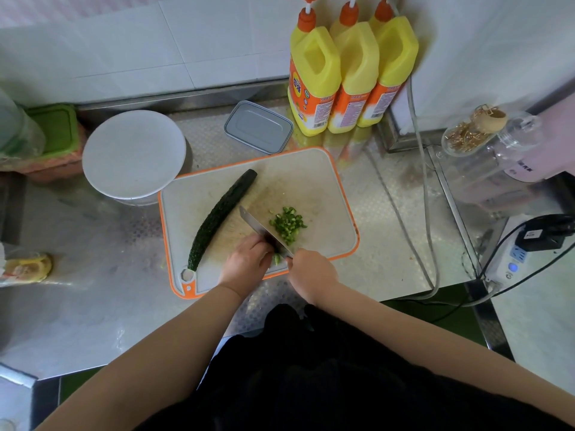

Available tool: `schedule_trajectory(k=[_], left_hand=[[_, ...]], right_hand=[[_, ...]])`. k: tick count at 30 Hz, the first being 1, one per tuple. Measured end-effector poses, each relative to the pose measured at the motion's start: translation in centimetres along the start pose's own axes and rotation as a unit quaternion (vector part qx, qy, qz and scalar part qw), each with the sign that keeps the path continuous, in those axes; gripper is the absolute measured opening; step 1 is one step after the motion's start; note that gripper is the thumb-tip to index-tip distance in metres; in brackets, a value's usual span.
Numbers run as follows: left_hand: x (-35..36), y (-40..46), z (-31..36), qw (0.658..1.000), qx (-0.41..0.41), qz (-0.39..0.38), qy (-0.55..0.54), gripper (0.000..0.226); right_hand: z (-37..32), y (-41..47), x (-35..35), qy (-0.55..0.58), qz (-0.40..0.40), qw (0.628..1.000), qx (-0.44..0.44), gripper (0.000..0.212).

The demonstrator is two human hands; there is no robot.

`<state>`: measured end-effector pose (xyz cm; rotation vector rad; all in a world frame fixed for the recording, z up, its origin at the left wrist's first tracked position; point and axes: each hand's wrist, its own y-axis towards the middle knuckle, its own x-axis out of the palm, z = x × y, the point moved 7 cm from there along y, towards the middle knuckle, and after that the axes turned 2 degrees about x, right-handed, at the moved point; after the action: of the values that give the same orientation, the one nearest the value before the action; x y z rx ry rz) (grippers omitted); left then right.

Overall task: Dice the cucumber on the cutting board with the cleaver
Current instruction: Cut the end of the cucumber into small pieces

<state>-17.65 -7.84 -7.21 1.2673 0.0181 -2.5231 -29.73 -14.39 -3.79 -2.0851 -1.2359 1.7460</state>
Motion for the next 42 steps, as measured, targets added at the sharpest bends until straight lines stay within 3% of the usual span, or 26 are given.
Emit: schedule_trajectory(k=[4,10,13,19,32,37,42], left_hand=[[0.0,0.0,0.0,1.0,0.005,0.002,0.014,0.026],[-0.6,-0.3,0.8,0.999,-0.005,0.012,0.036,0.03],[-0.7,-1.1,1.1,0.998,-0.028,0.007,0.059,0.02],[0.2,-1.7,1.9,0.993,-0.067,-0.021,0.097,0.024],[0.0,-0.8,1.5,0.995,-0.079,-0.002,0.056,0.019],[0.0,-0.1,1.8,0.997,-0.073,0.002,0.04,0.007],[-0.3,0.3,2.1,0.998,-0.045,0.018,0.032,0.029]], right_hand=[[0.7,0.8,-0.7,0.053,-0.014,0.998,0.02,0.04],[2.2,1.4,-0.1,0.156,-0.027,0.985,0.063,0.036],[2.2,1.0,-0.6,0.14,-0.01,0.989,0.053,0.04],[2.1,0.7,-1.0,0.084,0.004,0.996,0.019,0.041],[1.9,-0.7,-1.1,0.054,0.024,0.998,-0.012,0.031],[1.6,-1.1,-1.3,0.022,0.031,0.999,-0.021,0.038],[1.7,-1.1,-1.0,0.015,0.023,0.999,-0.017,0.037]])
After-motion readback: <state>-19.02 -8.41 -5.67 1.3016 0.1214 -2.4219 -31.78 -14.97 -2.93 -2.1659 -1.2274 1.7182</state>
